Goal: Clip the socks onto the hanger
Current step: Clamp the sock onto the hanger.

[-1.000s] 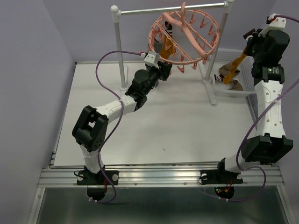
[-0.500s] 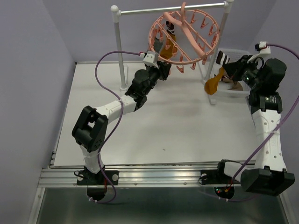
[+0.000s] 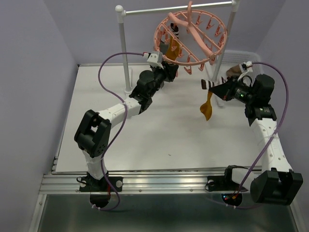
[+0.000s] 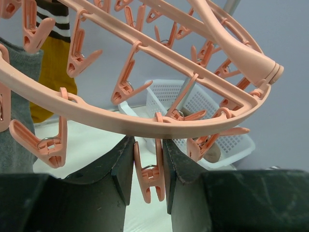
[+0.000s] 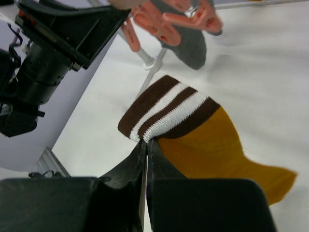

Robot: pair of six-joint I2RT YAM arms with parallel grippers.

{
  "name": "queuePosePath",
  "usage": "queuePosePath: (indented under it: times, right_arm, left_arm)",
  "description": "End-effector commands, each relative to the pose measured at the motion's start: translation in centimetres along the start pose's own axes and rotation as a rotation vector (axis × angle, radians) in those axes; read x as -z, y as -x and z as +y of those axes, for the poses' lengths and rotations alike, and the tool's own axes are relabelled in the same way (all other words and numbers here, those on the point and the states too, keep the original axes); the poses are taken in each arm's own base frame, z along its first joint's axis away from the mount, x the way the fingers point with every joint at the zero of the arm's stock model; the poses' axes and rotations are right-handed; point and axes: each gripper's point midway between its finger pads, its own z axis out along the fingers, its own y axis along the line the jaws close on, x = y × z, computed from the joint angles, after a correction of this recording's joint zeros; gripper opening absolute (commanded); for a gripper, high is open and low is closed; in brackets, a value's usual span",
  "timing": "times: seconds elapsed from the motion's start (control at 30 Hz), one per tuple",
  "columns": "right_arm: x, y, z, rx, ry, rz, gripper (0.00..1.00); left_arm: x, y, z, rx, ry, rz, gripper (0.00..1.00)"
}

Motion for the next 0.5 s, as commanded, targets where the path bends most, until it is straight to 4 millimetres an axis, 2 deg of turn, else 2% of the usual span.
queuePosePath:
  times: [0.0, 0.07, 0.1, 0.23, 0.33, 0.37, 0.43, 0.47]
  right_arm:
    - [-2.5, 0.3, 3.0, 0.084, 0.145, -0.04, 0.01]
    - [-4.0, 0.0, 3.5, 0.117, 0.174, -0.049, 0.02]
    - [-5.4, -0.5, 4.0, 0.142, 0.188, -0.042, 0.02]
    - [-8.3, -0.8, 3.1, 0.169, 0.154, -0.057, 0.02]
    - [-9.6, -0.6, 2.8, 0.168, 0.158, -0.097, 0.01]
    - [-9.9, -1.2, 2.8, 0.174, 0.16, -0.099, 0.01]
    - [-10.0, -0.8, 3.0, 0.202, 0.163, -0.14, 0.01]
    - [-10.1, -1.6, 3.1, 0.201, 0.171, -0.138, 0.01]
  left_arm:
    - [-0.3, 6.9, -2.9, 0.072, -0.058, -0.157, 0.0]
    - [-0.3, 7.0, -3.0, 0.081, -0.06, -0.158, 0.0]
    - [-0.3, 7.1, -3.1, 0.088, -0.061, -0.161, 0.0]
    - [-0.3, 7.1, -2.9, 0.102, -0.05, -0.165, 0.0]
    - [-0.3, 7.2, -2.7, 0.111, -0.041, -0.169, 0.0]
    - [-0.3, 7.2, -2.8, 0.118, -0.042, -0.169, 0.0]
    - [-0.3, 7.2, -2.8, 0.127, -0.04, -0.17, 0.0]
    - [-0.3, 7.1, -2.8, 0.131, -0.039, -0.169, 0.0]
